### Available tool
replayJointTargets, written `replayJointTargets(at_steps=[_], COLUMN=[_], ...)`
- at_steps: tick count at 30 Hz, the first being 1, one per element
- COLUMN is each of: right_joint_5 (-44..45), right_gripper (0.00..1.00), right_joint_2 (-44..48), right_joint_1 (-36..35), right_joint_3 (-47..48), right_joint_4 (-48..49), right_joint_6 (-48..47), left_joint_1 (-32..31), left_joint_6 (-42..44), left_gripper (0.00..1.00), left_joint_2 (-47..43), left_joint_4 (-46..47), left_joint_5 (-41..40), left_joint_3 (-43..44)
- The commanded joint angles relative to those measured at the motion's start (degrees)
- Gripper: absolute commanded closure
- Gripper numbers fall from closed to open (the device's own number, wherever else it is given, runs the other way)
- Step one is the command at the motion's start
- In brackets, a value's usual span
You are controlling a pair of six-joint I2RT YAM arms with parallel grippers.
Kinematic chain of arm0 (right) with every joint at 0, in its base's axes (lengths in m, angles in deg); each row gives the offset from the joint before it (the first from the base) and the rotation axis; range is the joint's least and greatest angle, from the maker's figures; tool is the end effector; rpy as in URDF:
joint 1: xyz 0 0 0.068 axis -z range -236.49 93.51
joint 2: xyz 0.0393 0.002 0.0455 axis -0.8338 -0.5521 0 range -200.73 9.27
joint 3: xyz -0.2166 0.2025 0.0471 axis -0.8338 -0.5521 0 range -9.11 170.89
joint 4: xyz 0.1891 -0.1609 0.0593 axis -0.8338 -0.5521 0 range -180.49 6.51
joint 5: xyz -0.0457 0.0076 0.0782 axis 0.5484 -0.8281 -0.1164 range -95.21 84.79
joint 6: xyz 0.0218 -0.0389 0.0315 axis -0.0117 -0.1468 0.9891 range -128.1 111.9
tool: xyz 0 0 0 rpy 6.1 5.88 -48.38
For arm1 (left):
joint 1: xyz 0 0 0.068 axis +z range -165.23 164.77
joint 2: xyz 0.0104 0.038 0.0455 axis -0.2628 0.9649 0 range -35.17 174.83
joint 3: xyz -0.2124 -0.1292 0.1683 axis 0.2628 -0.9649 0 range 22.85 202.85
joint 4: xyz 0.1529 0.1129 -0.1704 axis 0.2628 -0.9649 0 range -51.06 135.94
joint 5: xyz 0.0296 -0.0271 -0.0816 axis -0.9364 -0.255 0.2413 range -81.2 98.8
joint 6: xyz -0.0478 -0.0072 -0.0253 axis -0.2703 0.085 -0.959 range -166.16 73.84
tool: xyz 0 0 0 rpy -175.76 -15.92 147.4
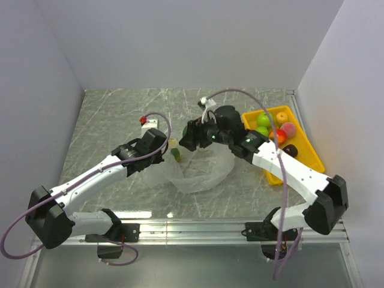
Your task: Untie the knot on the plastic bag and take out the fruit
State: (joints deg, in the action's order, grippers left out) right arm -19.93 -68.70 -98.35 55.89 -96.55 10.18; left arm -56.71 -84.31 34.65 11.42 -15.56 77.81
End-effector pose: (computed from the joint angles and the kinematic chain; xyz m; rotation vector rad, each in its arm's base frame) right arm 0.2196 0.2093 0.3562 -0.6028 2.0481 0.9036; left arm 0.1859 -0.1443 0.3032 -0.1186 2.3373 -0.1658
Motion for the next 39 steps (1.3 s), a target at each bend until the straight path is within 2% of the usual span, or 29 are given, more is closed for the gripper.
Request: replayJointTargets(at_steps=[1, 4, 6, 7, 8, 15, 18, 20, 22, 24, 28, 29, 30, 32, 33, 35, 39], right_joint_5=[-5.2, 0.5, 9.5, 13.0, 20.8, 37.5, 39.5, 37.9, 34.6, 33.3, 31.8, 32.4, 32.7, 34.0, 34.4, 34.9, 35.0], right_gripper=[0.68, 0.68, 0.67, 0.67, 0.66, 0.64, 0.64, 0.64, 0.64, 0.64, 0.61, 0.53, 0.37, 0.23, 0.09, 0.00, 0.00], right_joint_2=[5.6, 8.7, 10.6, 12.4, 13.3, 18.6, 20.0, 20.1, 20.6, 20.8, 19.8, 19.4, 18.9, 18.5, 18.4, 18.6, 19.1], right_joint_1=[-0.2, 1.3, 3.1, 5.5, 7.0, 25.8, 32.5, 38.7, 41.6, 48.3, 53.3, 53.5, 53.7, 53.9, 53.9, 54.0, 53.9], right_joint_3=[9.5, 13.8, 14.2, 13.8, 13.1, 1.6, -5.3, -10.5, -14.0, -18.6, -22.2, -22.2, -22.2, -22.4, -22.4, -22.5, -22.1], right_joint_4=[-2.6, -6.3, -8.7, -9.3, -10.2, -18.4, -20.2, -21.1, -21.0, -20.0, -17.9, -18.1, -18.4, -18.9, -19.1, -19.2, -19.4], right_joint_6=[-2.9, -4.1, -4.0, -3.9, -3.1, 4.5, 8.6, 12.9, 15.2, 17.8, 19.5, 20.6, 20.9, 21.8, 22.1, 22.2, 21.2], left_joint_1=[0.4, 0.6, 0.6, 0.7, 0.7, 1.1, 1.2, 1.1, 1.3, 1.2, 1.3, 1.3, 1.3, 1.3, 1.3, 1.3, 1.3], left_joint_6=[0.7, 1.1, 1.5, 1.7, 2.2, 3.3, 3.5, 3.8, 4.0, 4.2, 5.0, 5.0, 5.1, 5.2, 5.1, 5.0, 4.8], left_gripper=[0.85, 0.85, 0.85, 0.85, 0.86, 0.85, 0.85, 0.85, 0.85, 0.85, 0.85, 0.85, 0.85, 0.85, 0.85, 0.85, 0.85], left_joint_2=[-1.1, -0.9, -1.0, -1.1, -1.3, -3.2, -4.3, -5.0, -6.0, -6.9, -8.0, -8.3, -8.3, -8.5, -8.5, -8.7, -8.7], left_joint_4=[-0.6, -0.7, -0.9, -1.0, -1.0, -2.7, -3.8, -4.2, -4.3, -4.2, -3.7, -3.7, -3.8, -3.8, -3.8, -3.9, -4.1], left_joint_5=[-3.6, -3.9, -4.2, -4.4, -4.4, -6.0, -7.4, -8.0, -8.2, -7.9, -7.1, -6.6, -6.4, -6.0, -5.8, -5.6, -5.3], left_joint_3=[1.5, 1.7, 1.8, 1.9, 1.9, 2.8, 3.0, 3.0, 2.9, 2.7, 2.2, 2.2, 2.3, 2.3, 2.3, 2.3, 2.2])
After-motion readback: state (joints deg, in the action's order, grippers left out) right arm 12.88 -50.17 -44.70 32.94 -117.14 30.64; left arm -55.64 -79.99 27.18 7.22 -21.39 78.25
